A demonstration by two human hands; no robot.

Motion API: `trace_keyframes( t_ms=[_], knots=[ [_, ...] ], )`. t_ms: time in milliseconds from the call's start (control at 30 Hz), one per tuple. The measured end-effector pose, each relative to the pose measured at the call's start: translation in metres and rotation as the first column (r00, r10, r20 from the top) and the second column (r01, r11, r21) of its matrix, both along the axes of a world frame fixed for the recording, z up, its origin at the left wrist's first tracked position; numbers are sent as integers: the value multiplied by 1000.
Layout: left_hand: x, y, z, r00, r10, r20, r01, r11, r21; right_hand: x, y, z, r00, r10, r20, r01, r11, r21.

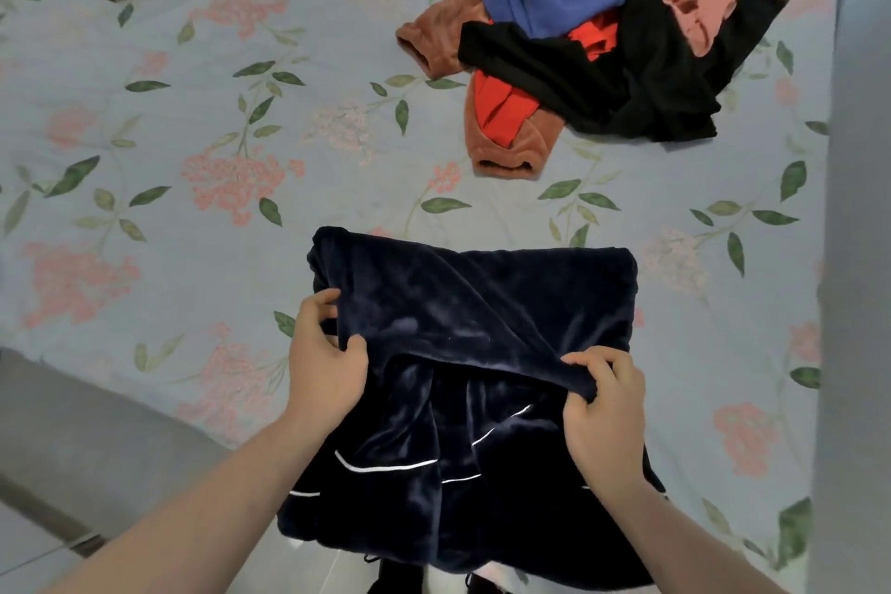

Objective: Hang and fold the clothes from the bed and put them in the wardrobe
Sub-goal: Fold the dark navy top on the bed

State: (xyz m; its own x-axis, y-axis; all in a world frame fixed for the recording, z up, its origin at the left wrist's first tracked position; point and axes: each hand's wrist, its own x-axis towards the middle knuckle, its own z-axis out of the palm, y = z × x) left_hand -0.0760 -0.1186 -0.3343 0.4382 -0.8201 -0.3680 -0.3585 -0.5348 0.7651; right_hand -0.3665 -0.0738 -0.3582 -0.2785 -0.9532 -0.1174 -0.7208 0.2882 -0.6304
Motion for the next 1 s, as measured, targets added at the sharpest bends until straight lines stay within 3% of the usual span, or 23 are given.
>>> trace_keyframes(
  t_ms=[67,133,267,333,433,500,600,767,1000],
  knots=[
    [4,9,-8,998,-67,-2,67,992,108,-5,7,-6,994,106,-4,-102,967,233],
    [12,16,-12,997,-68,-31,73,976,205,-5,10,-5,988,124,95,-152,906,395],
    [30,35,-14,996,70,-53,-53,963,265,-10,21,10,986,-28,166,-8,977,212],
    [39,57,-13,991,130,29,-132,946,295,-19,34,18,965,-172,196,132,971,200],
    [56,98,-12,986,163,48,-167,879,448,-42,64,17,929,-361,83,296,859,417],
    [63,123,-6,981,188,-48,-122,792,598,-53,82,14,910,-411,50,306,749,588],
    [61,150,6,932,259,-253,11,679,734,-61,98,13,856,-504,118,258,613,746],
    [46,160,15,909,221,-353,91,720,687,-65,100,19,763,-615,199,217,534,817],
    [24,145,42,810,465,-357,-184,779,600,-53,79,55,591,-739,323,206,525,826]
  ],
)
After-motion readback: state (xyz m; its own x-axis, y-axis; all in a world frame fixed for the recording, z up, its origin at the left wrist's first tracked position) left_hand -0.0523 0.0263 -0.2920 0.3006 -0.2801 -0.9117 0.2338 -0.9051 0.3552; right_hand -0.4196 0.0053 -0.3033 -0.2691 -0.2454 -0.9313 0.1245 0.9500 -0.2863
